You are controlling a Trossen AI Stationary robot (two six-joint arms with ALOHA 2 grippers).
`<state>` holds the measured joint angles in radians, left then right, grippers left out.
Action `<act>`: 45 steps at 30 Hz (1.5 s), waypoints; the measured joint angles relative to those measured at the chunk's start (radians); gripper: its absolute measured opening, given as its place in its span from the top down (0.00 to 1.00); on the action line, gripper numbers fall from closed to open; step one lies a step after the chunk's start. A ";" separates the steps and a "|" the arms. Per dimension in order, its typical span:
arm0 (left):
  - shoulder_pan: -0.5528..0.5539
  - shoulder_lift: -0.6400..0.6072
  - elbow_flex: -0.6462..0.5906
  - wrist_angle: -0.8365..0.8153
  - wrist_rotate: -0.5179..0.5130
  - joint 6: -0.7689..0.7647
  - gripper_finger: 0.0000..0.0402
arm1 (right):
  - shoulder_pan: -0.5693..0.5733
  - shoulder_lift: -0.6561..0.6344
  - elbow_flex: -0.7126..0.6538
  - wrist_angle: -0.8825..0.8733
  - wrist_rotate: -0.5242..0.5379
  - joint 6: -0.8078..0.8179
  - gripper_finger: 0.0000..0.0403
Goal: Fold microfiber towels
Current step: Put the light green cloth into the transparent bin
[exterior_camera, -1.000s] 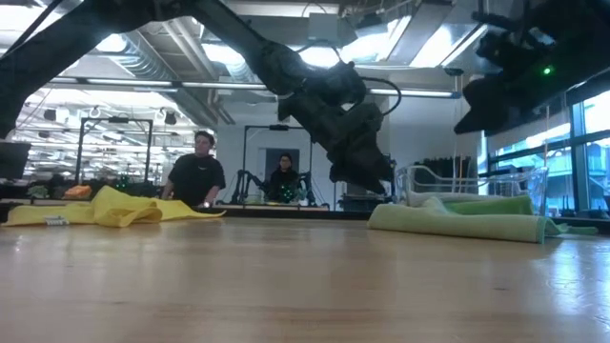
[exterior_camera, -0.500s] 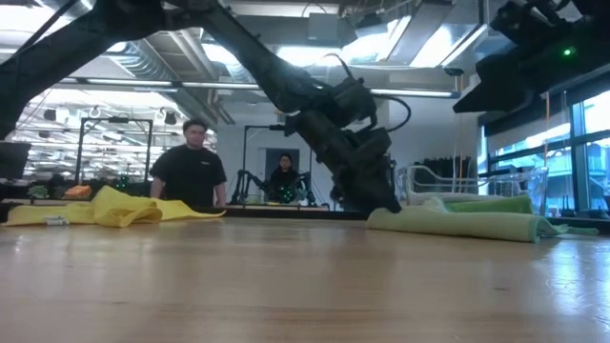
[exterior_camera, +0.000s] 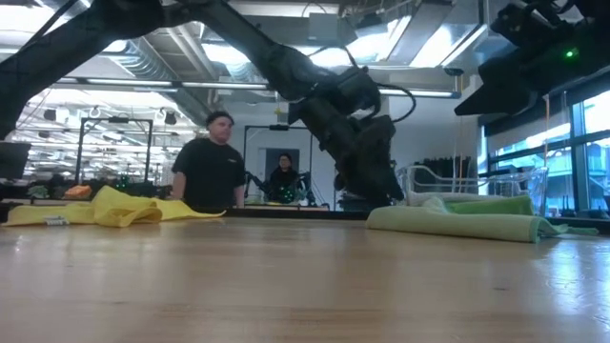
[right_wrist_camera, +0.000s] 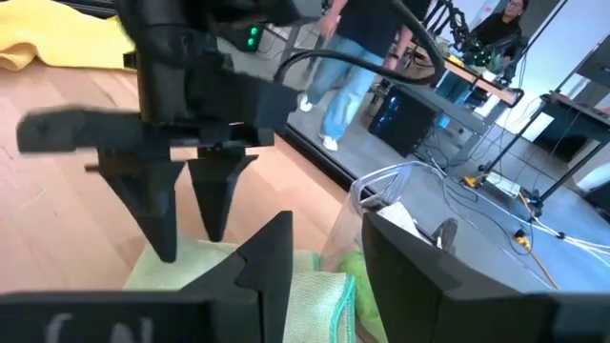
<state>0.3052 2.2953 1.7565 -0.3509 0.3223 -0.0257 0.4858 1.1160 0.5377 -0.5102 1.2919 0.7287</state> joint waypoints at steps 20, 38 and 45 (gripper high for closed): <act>-0.005 0.040 -0.001 0.026 0.017 0.030 0.50 | 0.000 0.000 0.000 -0.068 -0.010 0.055 0.68; -0.002 -0.007 0.000 -0.091 0.030 0.080 0.99 | -0.031 0.000 -0.170 -0.130 -0.082 0.351 0.68; -0.015 -0.024 0.000 -0.178 -0.055 0.090 0.99 | -0.065 0.001 -0.233 -0.075 -0.101 0.415 0.68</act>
<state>0.2904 2.2711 1.7565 -0.5291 0.2675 0.0648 0.4212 1.1168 0.3046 -0.5851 1.1913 1.1433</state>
